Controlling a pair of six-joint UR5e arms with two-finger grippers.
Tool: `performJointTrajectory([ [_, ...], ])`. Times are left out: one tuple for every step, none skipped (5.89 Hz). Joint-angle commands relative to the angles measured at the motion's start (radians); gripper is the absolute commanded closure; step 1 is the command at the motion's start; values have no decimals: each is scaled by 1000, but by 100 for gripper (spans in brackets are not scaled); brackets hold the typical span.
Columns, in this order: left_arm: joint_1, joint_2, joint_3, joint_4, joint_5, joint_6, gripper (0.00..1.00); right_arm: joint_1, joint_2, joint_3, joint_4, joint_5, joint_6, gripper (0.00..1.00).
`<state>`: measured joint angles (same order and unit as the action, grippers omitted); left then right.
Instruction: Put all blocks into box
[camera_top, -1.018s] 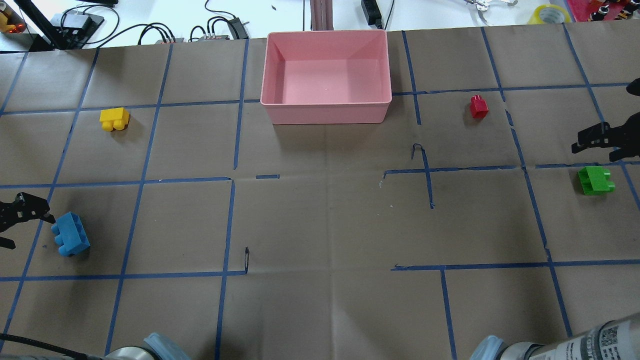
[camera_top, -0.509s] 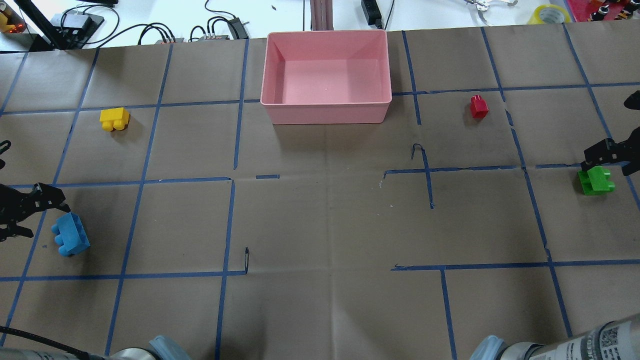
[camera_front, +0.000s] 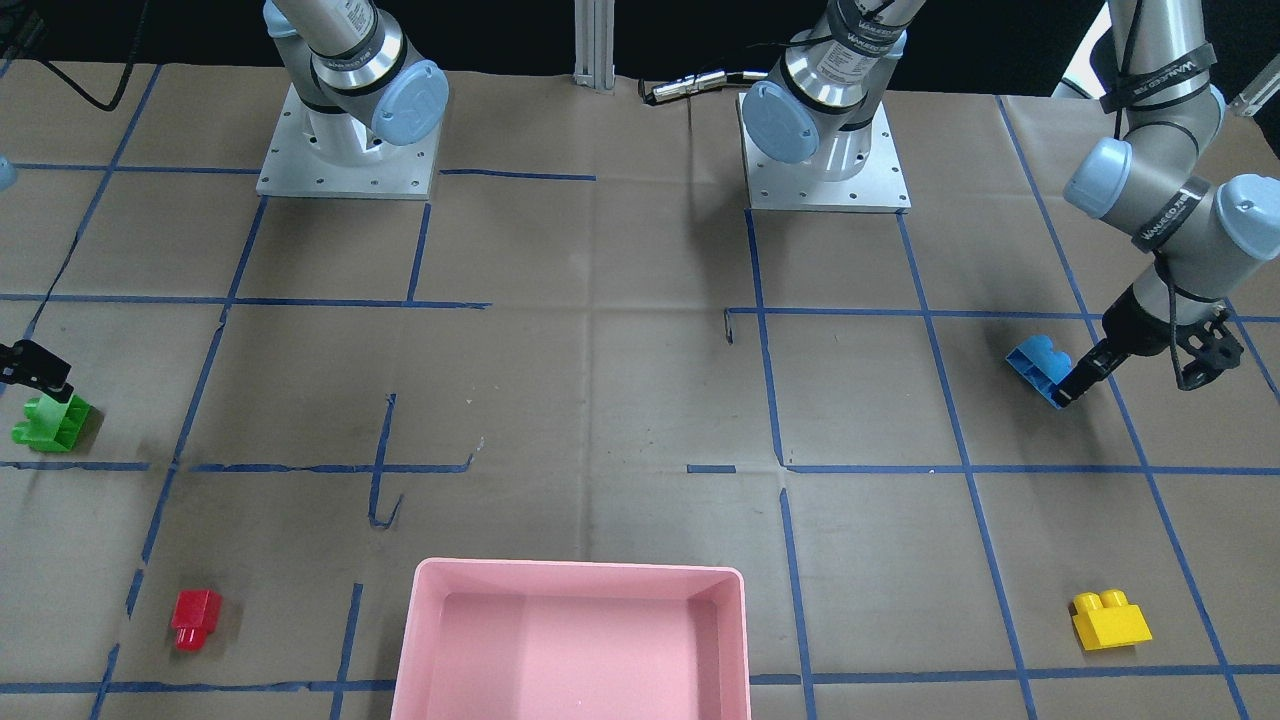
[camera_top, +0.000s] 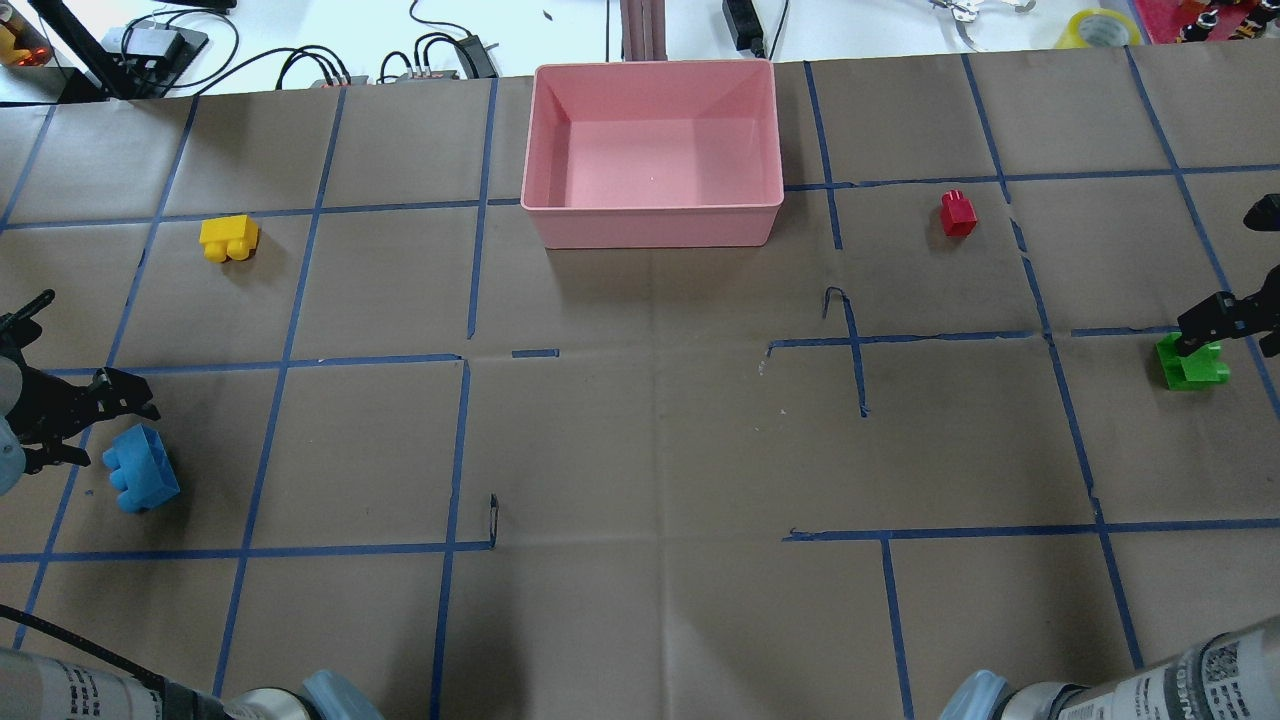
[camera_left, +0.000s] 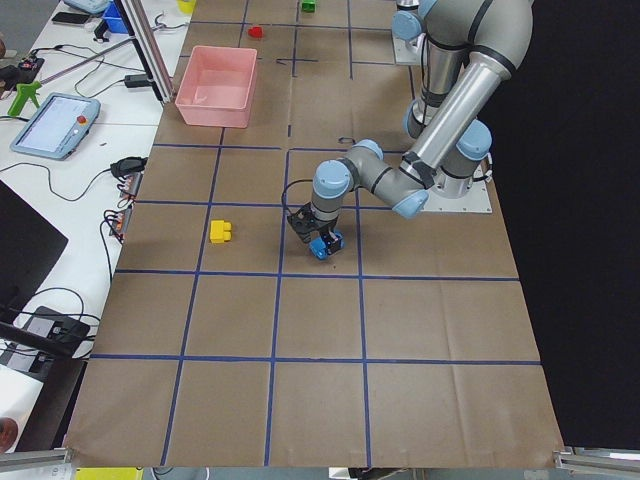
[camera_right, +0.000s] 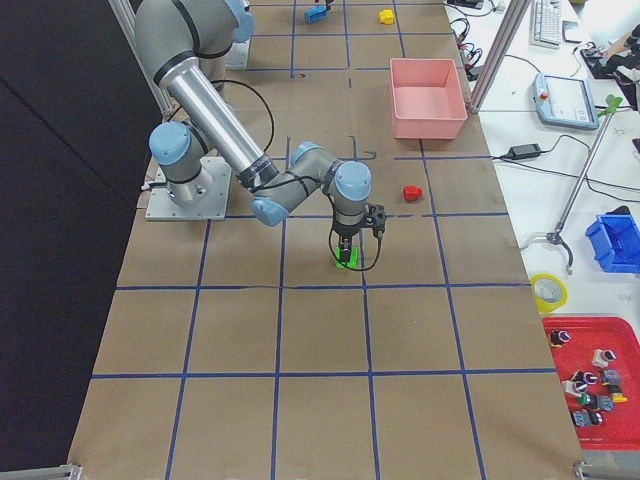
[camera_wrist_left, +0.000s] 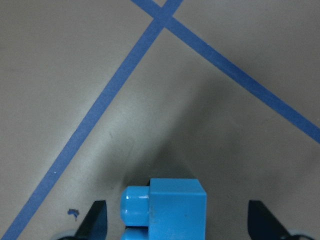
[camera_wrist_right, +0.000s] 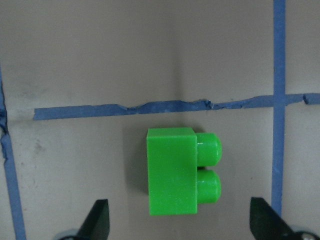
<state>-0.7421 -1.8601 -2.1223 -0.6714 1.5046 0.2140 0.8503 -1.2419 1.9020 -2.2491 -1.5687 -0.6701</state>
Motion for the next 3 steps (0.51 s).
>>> performJointTrajectory([
  [6, -16, -56, 80, 2, 4, 1, 1, 35, 3, -58, 1, 0, 1],
  [9, -16, -56, 82, 6, 42, 1, -1, 35, 11, -59, 1, 0, 1],
  [30, -13, -56, 81, 6, 60, 2, -1, 42, 14, -59, 1, 0, 1],
])
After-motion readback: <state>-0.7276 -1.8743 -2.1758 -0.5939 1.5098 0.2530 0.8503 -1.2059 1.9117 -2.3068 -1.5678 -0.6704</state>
